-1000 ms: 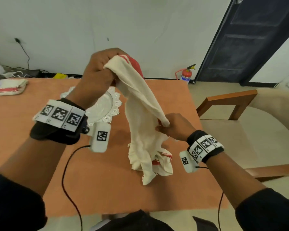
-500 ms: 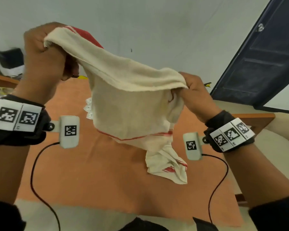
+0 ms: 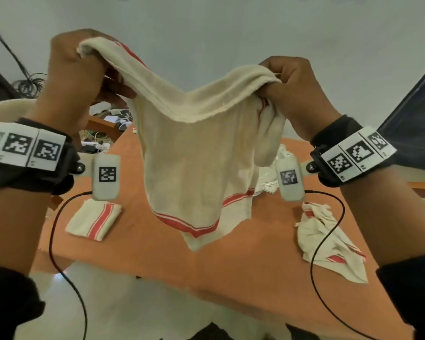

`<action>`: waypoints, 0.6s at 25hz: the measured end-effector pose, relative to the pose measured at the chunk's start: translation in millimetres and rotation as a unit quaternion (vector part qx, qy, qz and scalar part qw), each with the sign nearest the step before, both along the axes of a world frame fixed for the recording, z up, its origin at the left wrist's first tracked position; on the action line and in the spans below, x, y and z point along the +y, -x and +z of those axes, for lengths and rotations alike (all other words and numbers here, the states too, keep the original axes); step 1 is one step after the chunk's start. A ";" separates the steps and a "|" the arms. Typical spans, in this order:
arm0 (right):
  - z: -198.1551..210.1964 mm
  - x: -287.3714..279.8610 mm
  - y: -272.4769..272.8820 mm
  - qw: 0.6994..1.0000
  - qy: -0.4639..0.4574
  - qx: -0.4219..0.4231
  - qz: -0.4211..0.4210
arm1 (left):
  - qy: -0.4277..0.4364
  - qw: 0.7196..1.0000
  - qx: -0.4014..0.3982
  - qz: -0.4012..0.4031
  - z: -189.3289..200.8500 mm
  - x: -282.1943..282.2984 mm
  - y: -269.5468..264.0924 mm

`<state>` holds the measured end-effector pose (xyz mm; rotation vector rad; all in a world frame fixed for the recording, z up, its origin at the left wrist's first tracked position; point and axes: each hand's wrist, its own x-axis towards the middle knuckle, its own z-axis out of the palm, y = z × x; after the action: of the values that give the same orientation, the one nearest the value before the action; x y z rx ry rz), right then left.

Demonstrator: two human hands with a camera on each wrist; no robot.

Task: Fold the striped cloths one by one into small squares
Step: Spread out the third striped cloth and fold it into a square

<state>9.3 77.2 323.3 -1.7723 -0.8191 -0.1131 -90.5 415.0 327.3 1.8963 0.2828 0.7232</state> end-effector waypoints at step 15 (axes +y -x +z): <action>-78.0 160.7 -67.3 0.982 0.125 0.028 -0.136 | 0.056 0.997 0.045 -0.038 -54.6 125.4 -45.6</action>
<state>76.6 237.9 245.3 -2.1113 -0.5638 -0.1440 -44.9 540.4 272.6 1.8254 0.3001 0.5595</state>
